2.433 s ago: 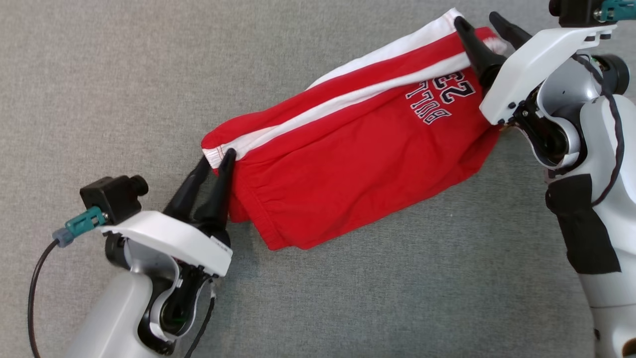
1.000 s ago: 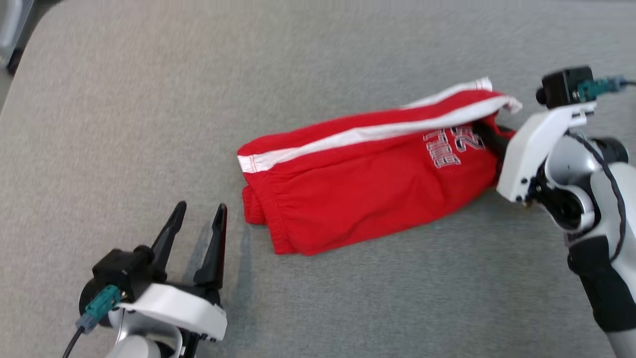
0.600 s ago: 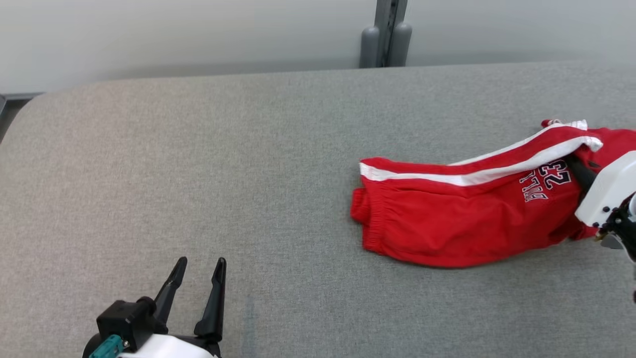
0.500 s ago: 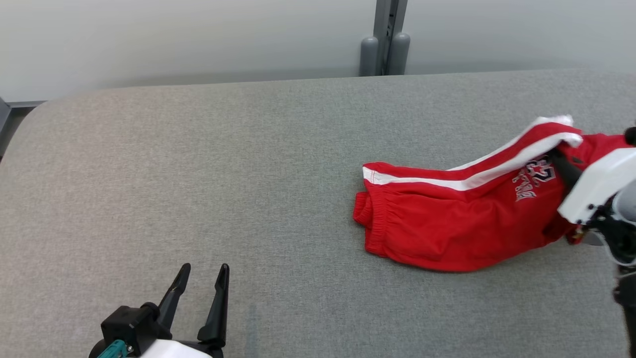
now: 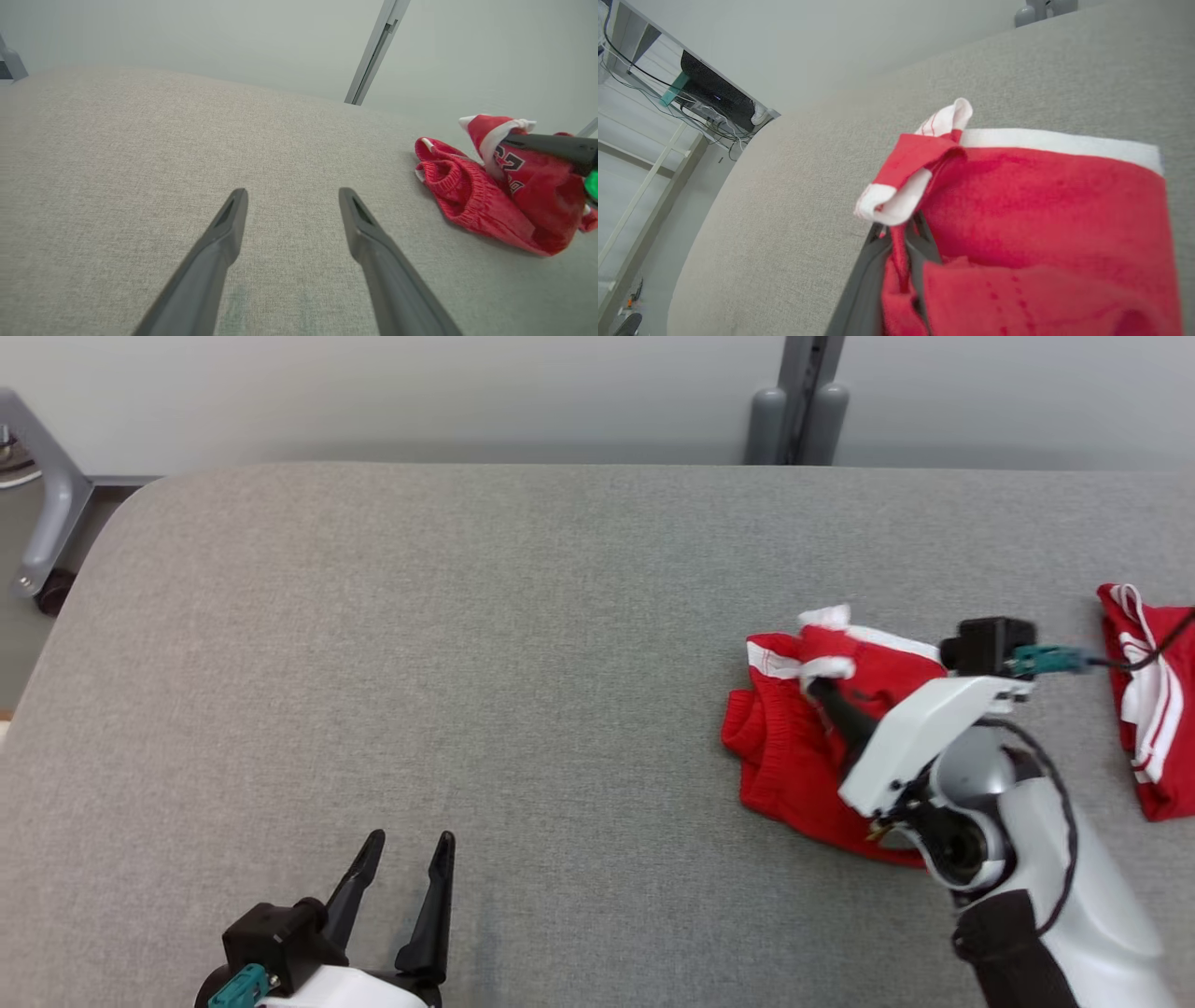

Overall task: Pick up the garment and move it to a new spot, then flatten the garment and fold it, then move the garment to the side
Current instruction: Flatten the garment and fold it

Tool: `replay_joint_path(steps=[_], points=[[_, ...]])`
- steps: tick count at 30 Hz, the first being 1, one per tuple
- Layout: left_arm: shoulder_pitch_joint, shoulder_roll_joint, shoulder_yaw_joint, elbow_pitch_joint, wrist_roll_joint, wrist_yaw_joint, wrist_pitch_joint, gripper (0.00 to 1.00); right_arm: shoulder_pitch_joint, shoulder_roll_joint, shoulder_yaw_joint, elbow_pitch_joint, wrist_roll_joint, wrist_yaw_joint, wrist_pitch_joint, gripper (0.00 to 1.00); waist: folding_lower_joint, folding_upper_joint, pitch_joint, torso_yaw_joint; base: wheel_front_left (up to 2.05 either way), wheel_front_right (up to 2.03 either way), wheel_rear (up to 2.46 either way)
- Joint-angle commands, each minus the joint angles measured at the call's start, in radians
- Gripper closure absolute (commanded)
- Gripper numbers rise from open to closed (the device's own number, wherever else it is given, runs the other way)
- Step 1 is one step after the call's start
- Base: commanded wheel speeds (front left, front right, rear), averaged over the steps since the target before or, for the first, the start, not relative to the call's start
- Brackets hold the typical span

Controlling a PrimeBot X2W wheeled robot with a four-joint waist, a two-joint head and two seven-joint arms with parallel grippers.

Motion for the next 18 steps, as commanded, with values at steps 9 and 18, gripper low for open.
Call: replay_joint_path(steps=[9,18], points=[[-0.007,-0.001,0.007,0.057,-0.016,-0.012,-0.014,0.0,-0.075,-0.003,0.208,0.151,0.159,0.002,-0.154,0.87,0.0,0.0,-0.005,-0.003,0.0,0.0,0.0],[0.055,0.016,0.03,0.072,-0.039,0.011,-0.02,0.0,-0.064,-0.005,0.31,0.088,0.109,0.002,-0.321,0.0,0.0,0.0,-0.068,-0.062,0.0,0.0,0.0]])
